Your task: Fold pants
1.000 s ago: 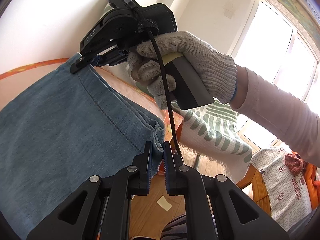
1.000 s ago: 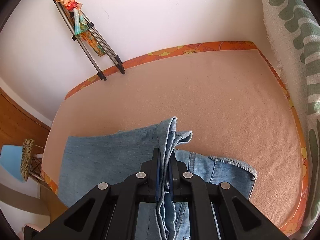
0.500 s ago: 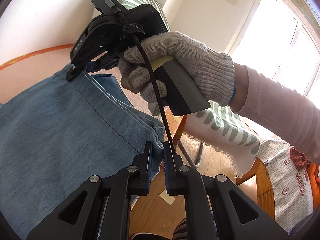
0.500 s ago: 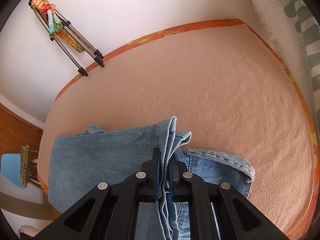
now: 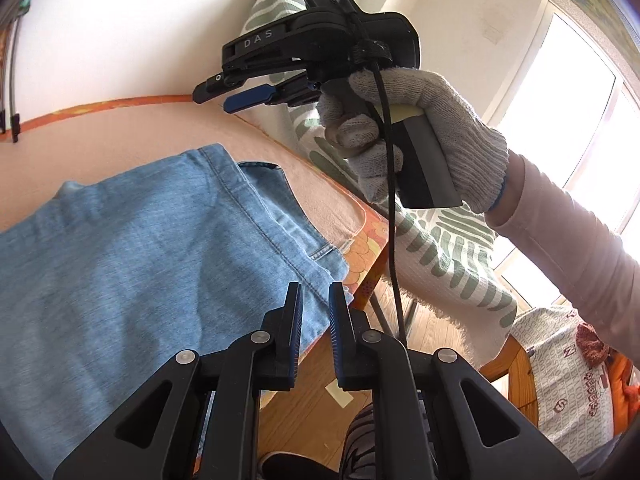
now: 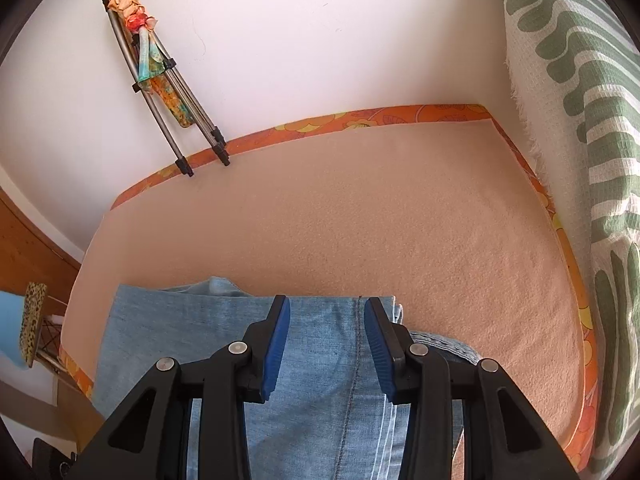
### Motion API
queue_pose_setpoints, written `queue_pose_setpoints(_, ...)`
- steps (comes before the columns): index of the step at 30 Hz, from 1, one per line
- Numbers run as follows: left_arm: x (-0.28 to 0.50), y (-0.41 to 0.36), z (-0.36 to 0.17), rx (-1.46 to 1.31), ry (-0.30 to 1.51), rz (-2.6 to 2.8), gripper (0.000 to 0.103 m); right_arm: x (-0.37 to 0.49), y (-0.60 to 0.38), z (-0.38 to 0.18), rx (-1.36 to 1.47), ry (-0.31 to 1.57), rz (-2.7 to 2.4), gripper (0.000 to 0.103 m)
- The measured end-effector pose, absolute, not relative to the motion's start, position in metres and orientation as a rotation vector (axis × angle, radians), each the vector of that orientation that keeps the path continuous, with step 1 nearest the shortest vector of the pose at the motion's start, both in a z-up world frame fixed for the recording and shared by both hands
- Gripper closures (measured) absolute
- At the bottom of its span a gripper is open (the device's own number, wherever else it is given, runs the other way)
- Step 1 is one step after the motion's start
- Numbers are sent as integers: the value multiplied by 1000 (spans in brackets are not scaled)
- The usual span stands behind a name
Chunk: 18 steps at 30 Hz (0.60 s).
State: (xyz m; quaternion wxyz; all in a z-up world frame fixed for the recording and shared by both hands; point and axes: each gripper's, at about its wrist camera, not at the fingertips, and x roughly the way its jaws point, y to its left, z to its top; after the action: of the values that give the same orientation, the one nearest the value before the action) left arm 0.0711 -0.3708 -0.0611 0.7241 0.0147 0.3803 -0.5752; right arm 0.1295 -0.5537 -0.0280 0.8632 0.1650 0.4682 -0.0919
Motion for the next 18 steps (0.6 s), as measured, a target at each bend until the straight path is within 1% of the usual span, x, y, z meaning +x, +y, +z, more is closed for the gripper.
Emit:
queue_pose_setpoints(1,73,-361,-59,18,838,-1247,82,131,-547,-24,346,974,-176,62)
queue_pose_setpoints(2,73,-351,-58,6,833,-1222,80,132,-539,-21,345,968,-158,61)
queue_pose_setpoints(5,76,-319,-55,1,808,-1129,80,141,-511,-15,324,960,-98,61)
queue_pose_setpoints(10,87,-258,-63,-54,823,-952,80,163,-456,-13,281,968,11,61)
queue_pose_setpoints(14,97,-211,-76,-129,844,-829,80,184,-408,-19,259,992,103,57)
queue_pose_setpoints(18,107,-172,-86,-186,838,-726,80,208,-354,-30,215,1027,191,57)
